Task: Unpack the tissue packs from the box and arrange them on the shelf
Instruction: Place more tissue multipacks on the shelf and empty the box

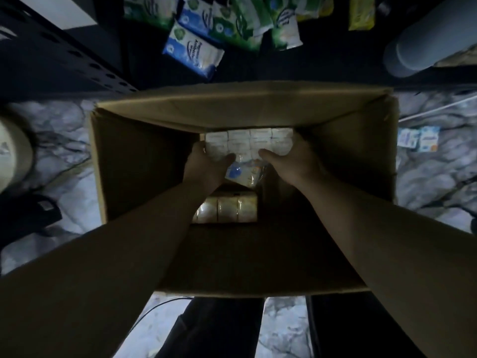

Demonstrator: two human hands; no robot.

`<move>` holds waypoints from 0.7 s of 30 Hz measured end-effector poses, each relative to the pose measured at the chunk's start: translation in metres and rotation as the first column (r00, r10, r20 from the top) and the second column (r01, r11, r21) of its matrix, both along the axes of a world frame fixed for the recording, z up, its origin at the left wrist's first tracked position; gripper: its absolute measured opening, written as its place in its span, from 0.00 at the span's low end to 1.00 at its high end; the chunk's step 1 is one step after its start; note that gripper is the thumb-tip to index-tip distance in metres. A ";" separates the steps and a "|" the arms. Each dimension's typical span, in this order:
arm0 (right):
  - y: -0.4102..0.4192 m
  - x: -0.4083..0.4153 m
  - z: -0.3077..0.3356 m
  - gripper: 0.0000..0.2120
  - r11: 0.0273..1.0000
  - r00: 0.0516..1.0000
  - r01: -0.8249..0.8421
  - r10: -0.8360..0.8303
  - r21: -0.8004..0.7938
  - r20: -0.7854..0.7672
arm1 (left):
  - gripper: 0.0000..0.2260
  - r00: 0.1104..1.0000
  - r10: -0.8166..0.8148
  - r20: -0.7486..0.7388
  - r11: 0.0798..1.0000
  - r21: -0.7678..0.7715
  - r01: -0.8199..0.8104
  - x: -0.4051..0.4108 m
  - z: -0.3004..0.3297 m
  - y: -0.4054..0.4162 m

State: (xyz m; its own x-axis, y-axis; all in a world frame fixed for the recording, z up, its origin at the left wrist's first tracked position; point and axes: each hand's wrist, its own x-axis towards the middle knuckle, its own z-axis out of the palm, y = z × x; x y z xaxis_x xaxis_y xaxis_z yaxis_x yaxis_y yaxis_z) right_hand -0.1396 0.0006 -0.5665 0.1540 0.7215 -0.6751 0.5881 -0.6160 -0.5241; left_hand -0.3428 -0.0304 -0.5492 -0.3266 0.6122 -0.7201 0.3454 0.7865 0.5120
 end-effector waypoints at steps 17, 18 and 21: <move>-0.040 0.034 0.252 0.28 0.979 0.990 -0.119 0.130 0.167 -0.054 | 0.32 0.993 -0.099 0.070 0.979 0.183 0.085 -0.025 0.247 -0.060; -0.035 0.034 0.262 0.22 0.981 0.985 -0.123 0.139 0.152 -0.099 | 0.35 0.990 -0.106 0.091 0.979 0.183 0.088 -0.029 0.258 -0.061; -0.021 0.028 0.280 0.17 0.965 0.954 -0.244 0.257 0.098 -0.156 | 0.41 0.990 -0.037 0.133 0.980 0.197 0.010 -0.048 0.278 -0.066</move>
